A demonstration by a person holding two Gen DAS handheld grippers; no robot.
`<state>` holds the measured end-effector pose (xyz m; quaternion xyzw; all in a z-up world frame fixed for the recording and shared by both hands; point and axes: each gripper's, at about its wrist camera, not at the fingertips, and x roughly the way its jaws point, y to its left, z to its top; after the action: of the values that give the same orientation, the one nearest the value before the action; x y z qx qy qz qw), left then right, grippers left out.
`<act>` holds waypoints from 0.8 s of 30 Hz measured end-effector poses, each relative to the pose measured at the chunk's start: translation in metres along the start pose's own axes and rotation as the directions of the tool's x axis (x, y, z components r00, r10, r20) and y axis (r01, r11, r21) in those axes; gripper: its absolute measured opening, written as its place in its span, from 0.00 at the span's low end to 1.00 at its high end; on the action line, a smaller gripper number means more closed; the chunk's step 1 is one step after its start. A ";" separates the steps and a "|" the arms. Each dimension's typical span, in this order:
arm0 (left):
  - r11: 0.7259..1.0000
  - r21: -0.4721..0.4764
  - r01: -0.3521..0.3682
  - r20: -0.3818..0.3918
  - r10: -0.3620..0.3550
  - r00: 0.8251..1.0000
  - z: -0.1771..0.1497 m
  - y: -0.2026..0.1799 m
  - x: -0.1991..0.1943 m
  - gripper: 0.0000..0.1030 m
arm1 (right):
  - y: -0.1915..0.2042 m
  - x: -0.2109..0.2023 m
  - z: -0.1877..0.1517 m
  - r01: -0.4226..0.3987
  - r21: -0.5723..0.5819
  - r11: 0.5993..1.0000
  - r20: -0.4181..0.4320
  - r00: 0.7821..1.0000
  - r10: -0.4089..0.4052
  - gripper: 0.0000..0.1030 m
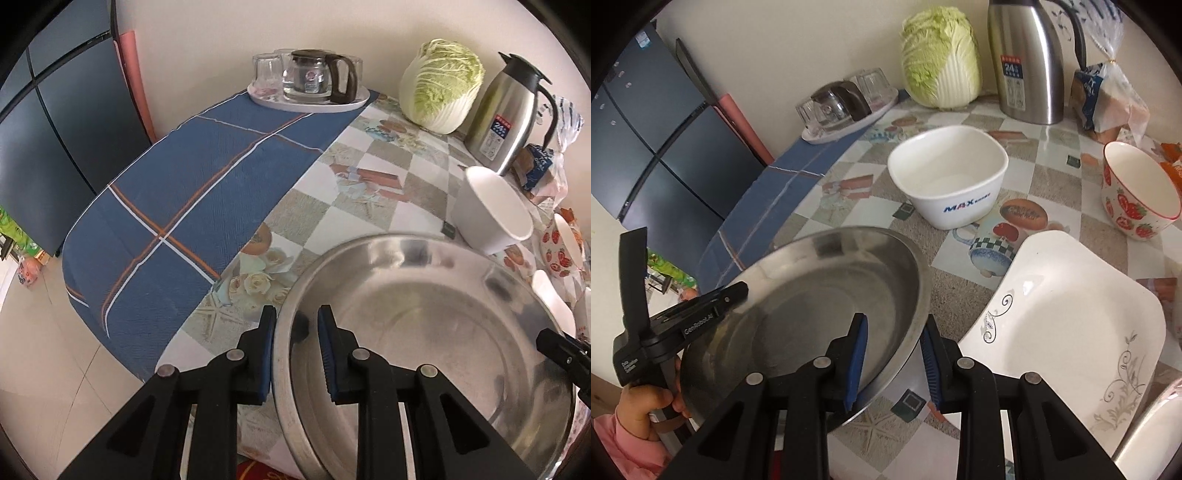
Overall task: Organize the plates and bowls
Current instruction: 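Close the left gripper on the basin rim, then slide the gripped steel basin across the table past the square plate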
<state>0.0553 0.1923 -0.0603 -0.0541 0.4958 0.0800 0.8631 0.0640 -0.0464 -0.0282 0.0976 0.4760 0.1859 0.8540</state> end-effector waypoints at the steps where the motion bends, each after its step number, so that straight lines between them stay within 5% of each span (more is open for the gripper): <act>1: 1.000 0.007 -0.001 0.007 0.001 1.000 0.000 -0.002 -0.004 0.23 | 0.002 -0.004 0.000 0.012 -0.010 1.000 0.011 1.000 -0.012 0.30; 24: 0.991 0.131 0.011 0.171 -0.034 0.985 0.019 -0.068 -0.093 0.23 | -0.016 -0.097 -0.012 0.060 0.001 0.998 0.237 0.970 -0.059 0.30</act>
<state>0.0383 0.1206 0.0302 0.0035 0.4224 0.0422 0.9054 0.0112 -0.1014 0.0354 0.1024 0.3728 0.1486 0.9102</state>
